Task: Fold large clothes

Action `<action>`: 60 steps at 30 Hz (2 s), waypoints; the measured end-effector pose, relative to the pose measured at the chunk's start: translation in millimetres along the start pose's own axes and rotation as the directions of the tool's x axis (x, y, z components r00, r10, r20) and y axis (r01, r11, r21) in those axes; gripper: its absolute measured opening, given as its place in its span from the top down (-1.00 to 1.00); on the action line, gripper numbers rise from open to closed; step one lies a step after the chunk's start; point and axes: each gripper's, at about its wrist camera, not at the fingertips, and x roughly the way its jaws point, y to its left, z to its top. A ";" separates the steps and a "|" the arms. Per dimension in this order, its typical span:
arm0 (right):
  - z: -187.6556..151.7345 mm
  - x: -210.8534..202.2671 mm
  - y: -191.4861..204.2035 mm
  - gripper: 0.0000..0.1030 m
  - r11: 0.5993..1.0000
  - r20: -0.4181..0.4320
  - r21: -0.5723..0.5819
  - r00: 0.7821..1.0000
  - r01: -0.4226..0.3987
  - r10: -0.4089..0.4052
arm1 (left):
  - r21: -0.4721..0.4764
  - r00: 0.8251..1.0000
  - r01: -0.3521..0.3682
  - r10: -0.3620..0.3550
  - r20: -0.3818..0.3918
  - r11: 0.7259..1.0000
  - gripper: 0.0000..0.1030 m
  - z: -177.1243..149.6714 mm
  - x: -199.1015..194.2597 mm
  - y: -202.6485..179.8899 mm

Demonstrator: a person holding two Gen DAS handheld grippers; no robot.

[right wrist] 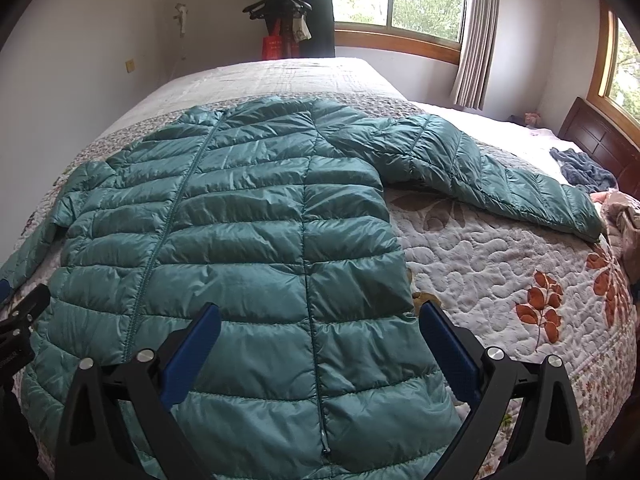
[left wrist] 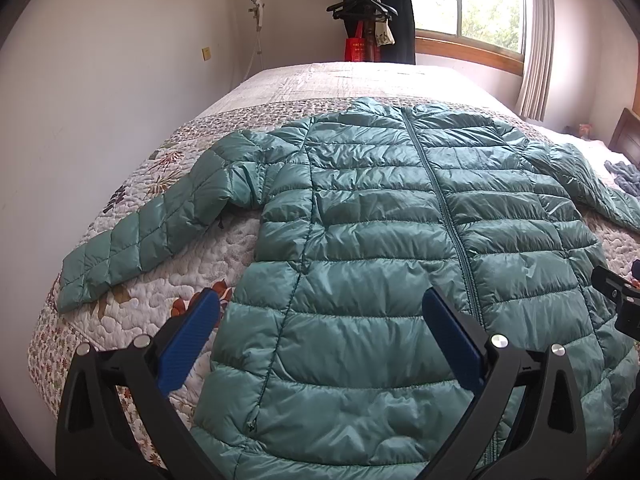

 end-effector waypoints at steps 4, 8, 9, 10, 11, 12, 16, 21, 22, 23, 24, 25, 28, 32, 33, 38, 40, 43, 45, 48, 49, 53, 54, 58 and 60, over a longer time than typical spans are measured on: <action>0.7 0.4 -1.0 -0.93 1.000 0.000 0.001 1.000 0.005 -0.005 | 0.001 1.000 0.002 -0.002 -0.002 1.000 -0.94 0.1 -0.2 -0.7; 1.1 1.1 -1.4 -0.93 1.000 -0.002 0.000 1.000 0.006 -0.006 | 0.001 1.000 0.000 0.000 -0.002 1.000 -0.94 0.2 0.8 1.0; 1.0 1.4 -1.6 -0.93 1.000 -0.002 0.000 1.000 0.006 -0.006 | 0.001 1.000 0.000 0.000 -0.002 1.000 -0.94 -0.1 1.2 0.9; 0.8 1.3 -1.8 -0.93 1.000 -0.002 0.001 1.000 0.005 -0.005 | 0.000 1.000 0.000 0.000 -0.002 1.000 -0.94 0.2 1.1 0.9; 0.9 1.1 -1.9 -0.93 1.000 -0.002 0.000 1.000 0.006 -0.006 | -0.001 1.000 0.000 0.000 -0.001 1.000 -0.94 0.4 1.1 0.9; 1.0 1.2 -1.9 -0.93 1.000 -0.002 0.000 1.000 0.006 -0.006 | 0.001 1.000 -0.001 0.001 -0.002 1.000 -0.94 0.2 1.5 0.7; 0.5 0.6 -3.3 -0.93 1.000 0.002 0.001 1.000 0.007 -0.007 | 0.002 1.000 -0.001 0.001 -0.001 1.000 -0.94 0.3 0.9 0.0; 1.0 1.0 -2.7 -0.93 1.000 0.002 0.000 1.000 0.011 -0.011 | -0.001 1.000 -0.001 0.001 -0.002 1.000 -0.94 0.0 1.0 1.0; 1.0 0.9 -3.0 -0.93 1.000 0.002 0.000 1.000 0.011 -0.011 | -0.001 1.000 -0.001 0.001 -0.002 1.000 -0.94 0.2 1.1 1.0; 1.4 1.0 -2.8 -0.93 1.000 0.001 0.000 1.000 0.010 -0.010 | -0.002 1.000 -0.001 0.001 -0.002 1.000 -0.94 0.4 1.3 0.9; 1.5 0.9 -2.7 -0.93 1.000 0.001 0.000 1.000 0.010 -0.010 | 0.000 1.000 0.000 0.000 -0.002 1.000 -0.94 -0.4 0.7 0.8; 1.6 0.9 -2.6 -0.93 1.000 0.001 -0.001 1.000 0.012 -0.012 | 0.001 1.000 0.000 0.000 -0.002 1.000 -0.94 -0.4 0.7 0.7; 2.3 0.7 -2.9 -0.93 1.000 0.002 0.001 1.000 0.015 -0.015 | 0.002 1.000 0.000 0.000 -0.002 1.000 -0.94 0.4 0.6 0.3; 2.6 0.8 -3.8 -0.93 1.000 0.001 0.003 1.000 0.014 -0.014 | 0.001 1.000 0.000 0.000 -0.002 1.000 -0.94 0.3 1.5 0.9; 2.5 0.8 -4.0 -0.93 1.000 0.001 0.002 1.000 0.014 -0.014 | -0.001 1.000 0.000 0.000 -0.003 1.000 -0.94 0.0 1.2 0.8; 3.0 0.6 -3.9 -0.93 1.000 0.000 0.002 1.000 0.014 -0.014 | -0.001 1.000 -0.002 0.002 -0.004 1.000 -0.94 0.8 1.2 1.8; 2.9 0.5 -3.8 -0.93 1.000 0.001 0.003 1.000 0.014 -0.014 | -0.001 1.000 0.000 0.000 -0.002 1.000 -0.94 -0.2 0.9 1.5; 3.1 0.6 -3.9 -0.93 1.000 0.001 0.002 1.000 0.016 -0.016 | -0.003 1.000 -0.001 0.001 -0.001 1.000 -0.94 -0.1 1.3 2.3; 3.2 0.7 -3.9 -0.93 1.000 0.000 0.002 1.000 0.016 -0.016 | -0.003 1.000 -0.001 0.001 -0.001 1.000 -0.94 0.0 1.4 2.6; 3.1 0.7 -4.1 -0.93 1.000 0.000 0.002 1.000 0.015 -0.015 | -0.004 1.000 0.000 0.000 -0.003 1.000 -0.94 -0.2 1.4 3.1; 3.1 0.6 -4.2 -0.93 1.000 0.001 0.002 1.000 0.015 -0.015 | -0.005 1.000 -0.002 0.002 -0.004 1.000 -0.94 -0.5 1.4 3.3; 3.3 0.7 -4.1 -0.93 1.000 0.000 0.002 1.000 0.016 -0.016 | -0.006 1.000 -0.002 0.002 -0.004 1.000 -0.94 -0.4 1.6 3.4; 3.3 0.6 -4.1 -0.93 1.000 0.000 0.002 1.000 0.015 -0.015 | -0.006 1.000 -0.003 0.003 -0.004 1.000 -0.94 -0.4 1.8 3.4; 3.4 0.7 -4.0 -0.93 1.000 0.000 0.002 1.000 0.016 -0.016 | -0.006 1.000 -0.002 0.002 -0.005 1.000 -0.94 -0.4 1.8 3.1; 3.3 0.5 -4.3 -0.93 1.000 0.001 0.002 1.000 0.016 -0.016 | -0.008 1.000 -0.003 0.003 -0.005 1.000 -0.94 -0.2 1.8 2.9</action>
